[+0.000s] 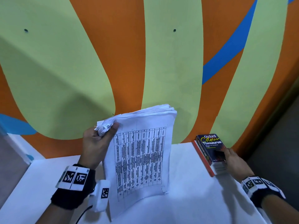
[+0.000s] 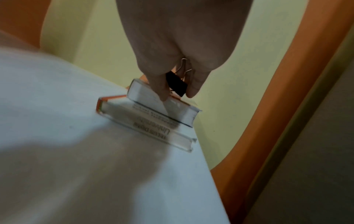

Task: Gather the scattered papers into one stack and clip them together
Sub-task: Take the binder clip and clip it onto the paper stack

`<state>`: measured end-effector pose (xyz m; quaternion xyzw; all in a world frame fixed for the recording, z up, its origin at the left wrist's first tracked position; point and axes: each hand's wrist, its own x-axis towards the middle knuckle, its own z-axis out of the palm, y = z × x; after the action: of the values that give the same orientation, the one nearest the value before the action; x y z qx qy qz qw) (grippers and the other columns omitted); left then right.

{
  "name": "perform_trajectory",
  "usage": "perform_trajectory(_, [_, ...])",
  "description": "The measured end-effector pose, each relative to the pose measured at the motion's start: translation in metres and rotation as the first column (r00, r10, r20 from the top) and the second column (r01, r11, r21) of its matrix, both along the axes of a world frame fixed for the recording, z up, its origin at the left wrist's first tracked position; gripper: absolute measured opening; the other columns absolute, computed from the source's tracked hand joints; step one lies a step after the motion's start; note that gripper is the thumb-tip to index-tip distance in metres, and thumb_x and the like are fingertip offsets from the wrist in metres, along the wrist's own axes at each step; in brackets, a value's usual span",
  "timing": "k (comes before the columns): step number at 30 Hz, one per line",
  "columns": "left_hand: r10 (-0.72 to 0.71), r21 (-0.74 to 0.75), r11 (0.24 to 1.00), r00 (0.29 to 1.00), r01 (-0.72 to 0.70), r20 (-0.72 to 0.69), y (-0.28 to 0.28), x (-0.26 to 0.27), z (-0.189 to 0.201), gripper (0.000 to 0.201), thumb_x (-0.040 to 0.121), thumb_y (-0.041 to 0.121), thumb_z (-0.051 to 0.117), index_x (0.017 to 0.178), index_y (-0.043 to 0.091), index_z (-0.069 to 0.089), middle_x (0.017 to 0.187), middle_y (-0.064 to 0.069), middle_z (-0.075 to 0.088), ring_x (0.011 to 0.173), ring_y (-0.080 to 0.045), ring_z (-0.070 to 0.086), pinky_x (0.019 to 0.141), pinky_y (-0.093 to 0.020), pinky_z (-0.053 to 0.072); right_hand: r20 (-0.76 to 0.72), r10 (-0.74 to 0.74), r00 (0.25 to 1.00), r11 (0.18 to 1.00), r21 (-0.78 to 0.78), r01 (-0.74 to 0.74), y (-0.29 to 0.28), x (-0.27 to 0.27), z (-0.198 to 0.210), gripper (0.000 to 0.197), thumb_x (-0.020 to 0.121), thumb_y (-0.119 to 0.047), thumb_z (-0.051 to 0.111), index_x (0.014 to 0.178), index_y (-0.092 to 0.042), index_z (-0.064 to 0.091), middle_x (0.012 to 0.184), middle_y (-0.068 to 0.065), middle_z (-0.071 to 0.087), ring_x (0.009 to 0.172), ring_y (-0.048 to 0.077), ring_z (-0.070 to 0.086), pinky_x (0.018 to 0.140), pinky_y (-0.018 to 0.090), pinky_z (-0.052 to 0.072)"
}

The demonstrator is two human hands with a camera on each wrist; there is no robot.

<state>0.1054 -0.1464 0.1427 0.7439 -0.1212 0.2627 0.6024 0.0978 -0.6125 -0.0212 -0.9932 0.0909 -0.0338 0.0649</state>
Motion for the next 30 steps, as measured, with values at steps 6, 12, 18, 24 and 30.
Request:
perform_trajectory(6, [0.019, 0.01, 1.0, 1.0, -0.019, 0.016, -0.002, 0.002, 0.004, 0.047, 0.084, 0.039, 0.07, 0.052, 0.021, 0.04, 0.055, -0.002, 0.027, 0.049, -0.005, 0.023, 0.043, -0.021, 0.021, 0.232, 0.062, 0.971, 0.968, 0.222, -0.115, 0.01, -0.006, 0.031, 0.061, 0.077, -0.005, 0.074, 0.133, -0.005, 0.05, 0.114, 0.013, 0.048, 0.099, 0.038, 0.062, 0.091, 0.043, 0.051])
perform_trajectory(12, [-0.013, 0.021, 1.0, 0.999, 0.013, 0.035, -0.001, 0.002, 0.003, 0.064, 0.078, 0.05, 0.064, 0.053, -0.003, 0.039, 0.055, -0.004, 0.028, 0.05, -0.009, 0.024, 0.045, -0.025, 0.019, 0.53, 0.085, 0.844, 0.774, 0.498, -0.391, 0.046, -0.024, 0.136, 0.079, 0.069, -0.056, 0.073, 0.125, -0.003, 0.055, 0.113, 0.009, 0.06, 0.104, -0.005, 0.062, 0.096, 0.004, 0.04])
perform_trajectory(18, [-0.107, 0.055, 0.993, 0.988, 0.101, 0.111, -0.012, -0.001, 0.016, 0.04, 0.085, 0.013, 0.066, 0.047, 0.021, 0.054, 0.044, 0.01, 0.041, 0.043, 0.001, 0.031, 0.045, -0.012, 0.025, 0.706, 0.236, 0.668, 0.551, 0.469, -0.69, 0.13, -0.05, 0.245, 0.045, 0.077, -0.02, 0.074, 0.114, 0.001, 0.061, 0.108, 0.015, 0.068, 0.099, 0.015, 0.068, 0.093, 0.019, 0.051])
perform_trajectory(24, [-0.183, 0.208, 0.967, 0.967, 0.145, 0.178, -0.017, -0.003, 0.022, 0.04, 0.088, 0.015, 0.063, 0.053, 0.007, 0.045, 0.055, 0.01, 0.043, 0.046, -0.001, 0.033, 0.047, -0.011, 0.027, 0.72, 0.497, 0.485, 0.441, 0.272, -0.855, 0.204, -0.035, 0.266, 0.028, 0.077, -0.012, 0.072, 0.101, 0.002, 0.067, 0.084, 0.009, 0.067, 0.079, 0.016, 0.069, 0.076, 0.026, 0.055])
perform_trajectory(30, [-0.232, 0.232, 0.958, 0.933, 0.17, 0.275, -0.015, -0.009, 0.025, 0.03, 0.089, 0.019, 0.06, 0.061, 0.014, 0.054, 0.064, 0.002, 0.047, 0.051, -0.013, 0.041, 0.05, -0.017, 0.031, 0.717, 0.57, 0.402, 0.446, 0.141, -0.884, 0.222, -0.023, 0.275, 0.02, 0.076, -0.011, 0.072, 0.09, 0.002, 0.07, 0.071, 0.007, 0.064, 0.067, 0.014, 0.062, 0.067, 0.015, 0.046])
